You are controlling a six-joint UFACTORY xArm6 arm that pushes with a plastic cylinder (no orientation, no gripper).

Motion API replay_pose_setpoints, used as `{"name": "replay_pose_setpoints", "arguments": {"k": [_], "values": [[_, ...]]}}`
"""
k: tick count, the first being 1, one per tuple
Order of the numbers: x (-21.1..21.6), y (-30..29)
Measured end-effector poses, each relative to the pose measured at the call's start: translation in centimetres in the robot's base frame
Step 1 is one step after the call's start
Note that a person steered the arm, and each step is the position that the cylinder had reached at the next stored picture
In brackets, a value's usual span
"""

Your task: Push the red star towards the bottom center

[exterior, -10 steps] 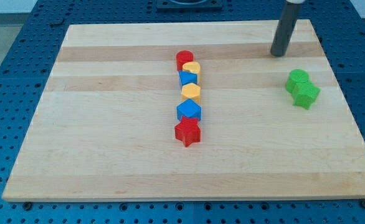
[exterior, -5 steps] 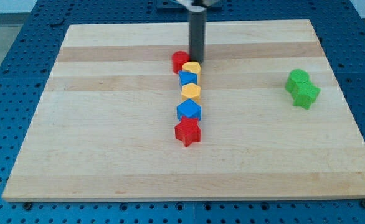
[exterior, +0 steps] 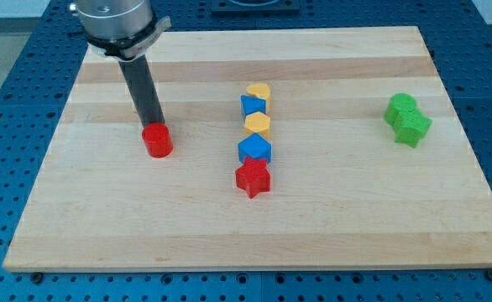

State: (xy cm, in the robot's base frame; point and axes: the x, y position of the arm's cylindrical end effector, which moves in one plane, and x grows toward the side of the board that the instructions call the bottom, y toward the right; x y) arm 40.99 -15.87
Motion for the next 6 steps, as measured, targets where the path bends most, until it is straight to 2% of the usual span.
{"name": "replay_pose_setpoints", "arguments": {"k": [1,4,6], "values": [[-0.6,0.0],[3.9,-0.1],[3.0,0.1]]}}
